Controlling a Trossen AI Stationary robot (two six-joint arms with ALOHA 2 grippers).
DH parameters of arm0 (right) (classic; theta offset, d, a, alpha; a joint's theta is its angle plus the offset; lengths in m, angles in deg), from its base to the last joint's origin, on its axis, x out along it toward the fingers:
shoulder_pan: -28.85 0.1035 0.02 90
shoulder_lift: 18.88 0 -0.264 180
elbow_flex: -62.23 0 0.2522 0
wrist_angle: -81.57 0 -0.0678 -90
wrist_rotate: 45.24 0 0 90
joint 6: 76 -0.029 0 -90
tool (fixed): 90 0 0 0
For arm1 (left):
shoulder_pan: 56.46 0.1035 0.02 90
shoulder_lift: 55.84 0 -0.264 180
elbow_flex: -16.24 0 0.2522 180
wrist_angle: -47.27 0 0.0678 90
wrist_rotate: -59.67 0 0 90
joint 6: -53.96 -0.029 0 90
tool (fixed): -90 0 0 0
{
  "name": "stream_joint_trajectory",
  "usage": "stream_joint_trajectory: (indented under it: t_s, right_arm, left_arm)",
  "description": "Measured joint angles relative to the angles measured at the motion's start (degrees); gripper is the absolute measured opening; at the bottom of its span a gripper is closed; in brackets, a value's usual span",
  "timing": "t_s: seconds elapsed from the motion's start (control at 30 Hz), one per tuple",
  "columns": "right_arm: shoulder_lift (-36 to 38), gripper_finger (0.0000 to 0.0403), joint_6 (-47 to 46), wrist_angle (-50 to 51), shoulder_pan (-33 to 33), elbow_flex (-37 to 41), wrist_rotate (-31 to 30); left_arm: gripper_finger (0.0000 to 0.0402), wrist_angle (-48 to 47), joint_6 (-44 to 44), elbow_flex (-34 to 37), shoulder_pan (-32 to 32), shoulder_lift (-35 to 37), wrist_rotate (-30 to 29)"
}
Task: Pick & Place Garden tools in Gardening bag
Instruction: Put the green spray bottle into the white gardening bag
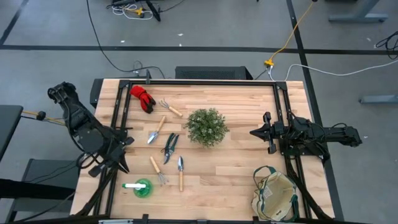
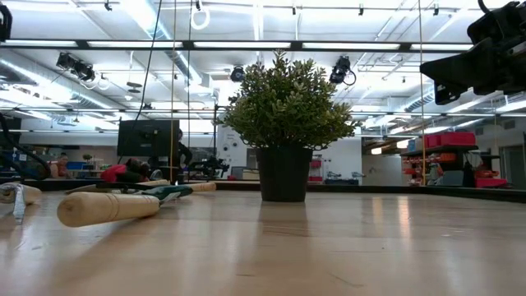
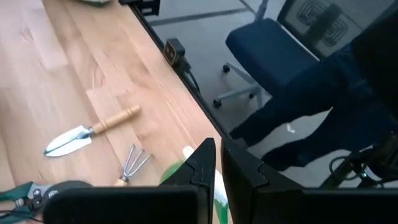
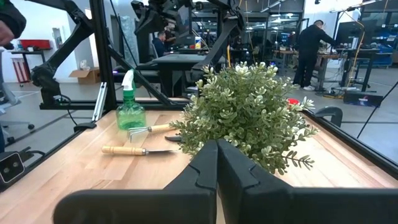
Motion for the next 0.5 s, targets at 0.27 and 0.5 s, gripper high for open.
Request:
stream_joint_trajectory:
  t_s: [0.27,0.5]
  right_arm:
    - [0.00,0.0010,0.02,0.00,0.00,-0.02,0.02]
    - [0.00,0.0010,0.00,0.02,-0.02,0.00,0.01]
  left_arm:
    - [0.0032,-0.83,-3.32,0.00,-1.37,-2.61,6.52]
    - [0.0051,-0.89,-1.69,0.00,-1.39,-5.01,10.40]
